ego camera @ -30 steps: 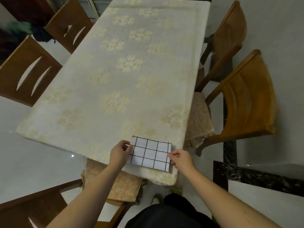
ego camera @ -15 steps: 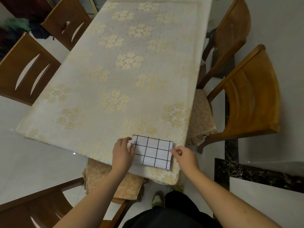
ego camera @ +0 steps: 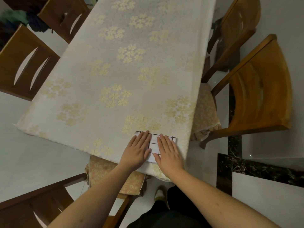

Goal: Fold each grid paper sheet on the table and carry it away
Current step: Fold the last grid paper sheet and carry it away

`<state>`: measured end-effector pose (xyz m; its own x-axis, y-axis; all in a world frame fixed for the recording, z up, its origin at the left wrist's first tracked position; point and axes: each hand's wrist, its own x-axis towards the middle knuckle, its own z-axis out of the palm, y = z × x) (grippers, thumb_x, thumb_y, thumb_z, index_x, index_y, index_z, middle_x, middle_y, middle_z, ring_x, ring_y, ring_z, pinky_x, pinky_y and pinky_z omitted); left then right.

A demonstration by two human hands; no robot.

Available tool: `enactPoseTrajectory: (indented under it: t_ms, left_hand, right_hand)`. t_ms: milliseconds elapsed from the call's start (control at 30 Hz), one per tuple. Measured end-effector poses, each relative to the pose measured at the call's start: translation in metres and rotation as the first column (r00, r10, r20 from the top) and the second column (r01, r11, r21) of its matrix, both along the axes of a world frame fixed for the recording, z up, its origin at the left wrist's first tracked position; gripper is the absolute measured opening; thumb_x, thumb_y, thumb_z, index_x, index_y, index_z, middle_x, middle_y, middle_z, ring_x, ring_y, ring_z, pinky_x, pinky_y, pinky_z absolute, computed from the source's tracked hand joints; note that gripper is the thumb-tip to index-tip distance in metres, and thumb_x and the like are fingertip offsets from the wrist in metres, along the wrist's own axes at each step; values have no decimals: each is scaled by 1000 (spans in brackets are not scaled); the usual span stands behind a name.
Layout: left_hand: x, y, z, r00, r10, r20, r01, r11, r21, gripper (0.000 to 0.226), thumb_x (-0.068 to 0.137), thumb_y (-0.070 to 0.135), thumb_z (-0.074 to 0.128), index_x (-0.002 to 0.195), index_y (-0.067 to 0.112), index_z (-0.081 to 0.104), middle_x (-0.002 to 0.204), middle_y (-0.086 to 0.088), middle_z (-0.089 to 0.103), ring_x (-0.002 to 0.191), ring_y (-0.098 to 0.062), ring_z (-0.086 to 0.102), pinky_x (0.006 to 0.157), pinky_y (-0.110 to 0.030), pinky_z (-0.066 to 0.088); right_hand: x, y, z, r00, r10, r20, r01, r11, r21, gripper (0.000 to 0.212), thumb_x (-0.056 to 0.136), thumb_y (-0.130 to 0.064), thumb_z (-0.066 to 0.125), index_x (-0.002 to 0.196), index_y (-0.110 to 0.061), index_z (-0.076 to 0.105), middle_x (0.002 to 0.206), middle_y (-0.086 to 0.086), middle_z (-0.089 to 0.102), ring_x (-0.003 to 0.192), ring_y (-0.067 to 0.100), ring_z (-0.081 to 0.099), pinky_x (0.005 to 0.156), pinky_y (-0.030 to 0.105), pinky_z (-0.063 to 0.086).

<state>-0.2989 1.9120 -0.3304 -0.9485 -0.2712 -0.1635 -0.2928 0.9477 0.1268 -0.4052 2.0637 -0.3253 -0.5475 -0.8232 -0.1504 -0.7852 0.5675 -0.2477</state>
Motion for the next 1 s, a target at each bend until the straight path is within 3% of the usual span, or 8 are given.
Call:
enactPoseTrajectory:
  t_ms: [233, 333, 533, 633, 733, 833, 1000]
  left_hand:
    - [1, 1, -6, 997, 47, 68, -49, 999, 18, 61, 102, 48, 22, 155, 19, 12, 162, -4, 7, 150, -22, 4, 121, -42, 15]
    - [0, 1, -5, 990, 107, 93, -110, 993, 34, 63, 100, 54, 19, 155, 27, 7, 163, -5, -1, 150, -24, -3, 121, -38, 3]
    - [1, -1, -5, 972, 186, 144, -191, 981, 24, 76, 92, 69, 6, 153, 27, -12, 160, -2, -18, 148, -18, -17, 118, -36, -8]
    - [1, -1, -6, 967, 183, 180, -190, 981, 26, 81, 89, 74, 5, 151, 28, -18, 158, -1, -25, 146, -18, -23, 118, -41, -9]
    - [-3, -4, 0, 962, 173, 211, -182, 983, 25, 82, 88, 74, 8, 151, 28, -18, 159, -1, -23, 146, -18, -21, 118, -47, -7]
    - [-9, -2, 14, 968, 178, 180, -182, 983, 3, 78, 94, 64, 25, 155, 23, 0, 163, -3, -3, 150, -20, -4, 118, -46, -2]
    - [-16, 19, 49, 991, 131, 40, -132, 990, 44, 60, 98, 47, 38, 151, 20, 27, 158, -4, 28, 146, -22, 22, 118, -42, 16]
  right_hand:
    - [-3, 9, -9, 1000, 8, 11, -9, 997, 78, 70, 97, -55, 22, 154, -16, 10, 161, 4, 5, 149, 19, 6, 121, 38, 8]
    - [-6, 13, -11, 999, 7, 54, -12, 994, 106, 74, 97, -59, 19, 154, -17, -3, 161, 4, -11, 149, 19, -7, 120, 36, -2]
    - [-5, 15, -11, 993, -95, 77, 86, 989, 117, 84, 92, -66, 18, 152, -13, -8, 160, 6, -15, 148, 21, -12, 120, 35, -7]
    - [-6, 14, -11, 992, -91, 90, 76, 985, 157, 85, 90, -69, 10, 150, -13, -14, 159, 6, -20, 147, 21, -18, 118, 35, -12]
    - [-8, 12, -7, 989, -85, 117, 64, 983, 172, 85, 92, -68, 15, 151, -14, -15, 159, 5, -23, 145, 18, -22, 116, 33, -17]
    - [-15, 14, 5, 980, -76, 182, 57, 993, 104, 76, 97, -59, 26, 155, -16, 0, 162, 3, -9, 148, 17, -11, 116, 31, -11]
    - [-17, 31, 40, 949, -147, 277, 153, 988, -1, 56, 98, -43, 40, 147, -20, 32, 156, 3, 28, 144, 20, 20, 118, 37, 14]
